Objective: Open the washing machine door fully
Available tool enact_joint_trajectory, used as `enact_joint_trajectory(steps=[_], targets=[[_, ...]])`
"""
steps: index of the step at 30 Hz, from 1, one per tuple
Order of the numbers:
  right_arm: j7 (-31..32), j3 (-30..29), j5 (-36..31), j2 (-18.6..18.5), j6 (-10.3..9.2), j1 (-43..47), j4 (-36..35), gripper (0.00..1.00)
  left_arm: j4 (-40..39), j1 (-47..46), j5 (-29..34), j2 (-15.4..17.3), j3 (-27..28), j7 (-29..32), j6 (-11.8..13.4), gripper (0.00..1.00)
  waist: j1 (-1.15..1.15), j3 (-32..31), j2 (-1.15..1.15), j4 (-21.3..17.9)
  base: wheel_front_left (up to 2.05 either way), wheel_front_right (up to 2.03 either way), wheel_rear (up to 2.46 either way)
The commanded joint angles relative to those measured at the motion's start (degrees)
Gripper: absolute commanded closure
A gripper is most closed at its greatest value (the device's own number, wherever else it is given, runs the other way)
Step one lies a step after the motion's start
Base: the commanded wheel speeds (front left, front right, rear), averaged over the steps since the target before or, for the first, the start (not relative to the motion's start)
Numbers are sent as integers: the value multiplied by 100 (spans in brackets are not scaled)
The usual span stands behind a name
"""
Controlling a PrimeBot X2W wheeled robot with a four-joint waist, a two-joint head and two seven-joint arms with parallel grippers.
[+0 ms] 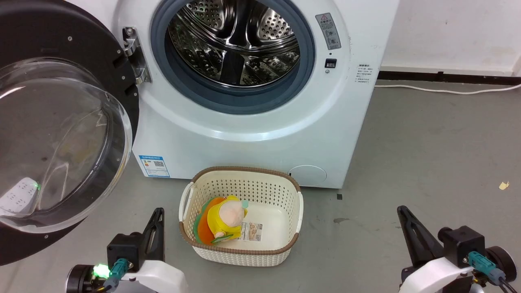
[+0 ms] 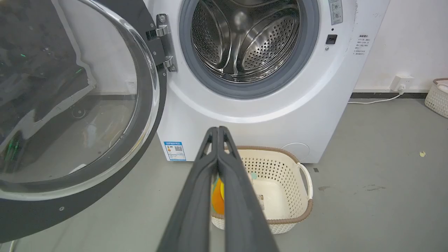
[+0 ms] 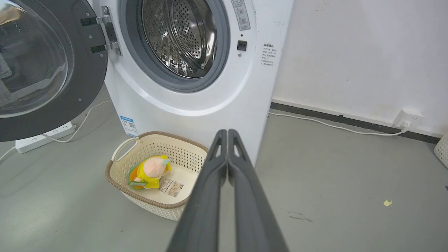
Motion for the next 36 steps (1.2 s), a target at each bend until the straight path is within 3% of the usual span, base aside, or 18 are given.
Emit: enact_joint_trajectory(steps=[1, 36], targets=[[35, 16, -49, 28, 4, -63, -56, 100, -50, -76, 50, 0, 34, 33, -17, 100, 0, 1, 0, 1, 0, 0, 0], [157, 42, -87, 30, 5, -80, -113, 100, -119, -91, 114, -19, 85, 154, -34, 100, 0, 13, 0, 10, 0, 0, 0]])
